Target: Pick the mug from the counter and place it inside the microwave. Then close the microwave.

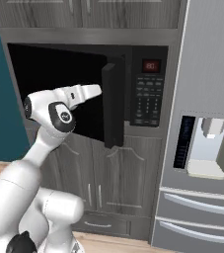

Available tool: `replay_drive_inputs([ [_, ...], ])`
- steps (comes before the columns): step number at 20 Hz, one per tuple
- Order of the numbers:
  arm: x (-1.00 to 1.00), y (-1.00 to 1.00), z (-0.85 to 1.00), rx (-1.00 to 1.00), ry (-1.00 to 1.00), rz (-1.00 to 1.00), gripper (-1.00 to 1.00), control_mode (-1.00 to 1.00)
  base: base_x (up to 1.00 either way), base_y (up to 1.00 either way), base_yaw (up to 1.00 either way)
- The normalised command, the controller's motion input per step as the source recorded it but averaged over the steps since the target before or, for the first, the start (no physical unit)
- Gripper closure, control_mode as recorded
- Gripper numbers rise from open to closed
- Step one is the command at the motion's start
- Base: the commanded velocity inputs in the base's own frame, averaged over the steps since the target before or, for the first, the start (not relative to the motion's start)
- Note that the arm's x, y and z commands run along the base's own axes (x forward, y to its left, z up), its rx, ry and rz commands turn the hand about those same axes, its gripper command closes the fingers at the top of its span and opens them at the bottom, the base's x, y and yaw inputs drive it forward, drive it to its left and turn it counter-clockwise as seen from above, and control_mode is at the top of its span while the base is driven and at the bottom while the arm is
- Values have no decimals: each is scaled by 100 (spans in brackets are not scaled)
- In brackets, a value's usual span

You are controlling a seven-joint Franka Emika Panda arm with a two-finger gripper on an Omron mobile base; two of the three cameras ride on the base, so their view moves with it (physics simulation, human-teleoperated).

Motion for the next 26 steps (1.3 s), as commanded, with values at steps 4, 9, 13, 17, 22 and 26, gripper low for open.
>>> replay_drive_inputs([
  [4,42,-10,0,0,0,11,-100,-100,0,0,0],
  [9,51,-11,0,0,0,12,-100,-100,0,0,0],
  [13,48,-10,0,0,0,12,-100,-100,0,0,0],
  [17,49,-11,0,0,0,12,-100,-100,0,0,0],
  [22,43,-9,0,0,0,12,-100,-100,0,0,0],
  [26,32,-8,0,0,2,12,-100,-100,0,0,0],
])
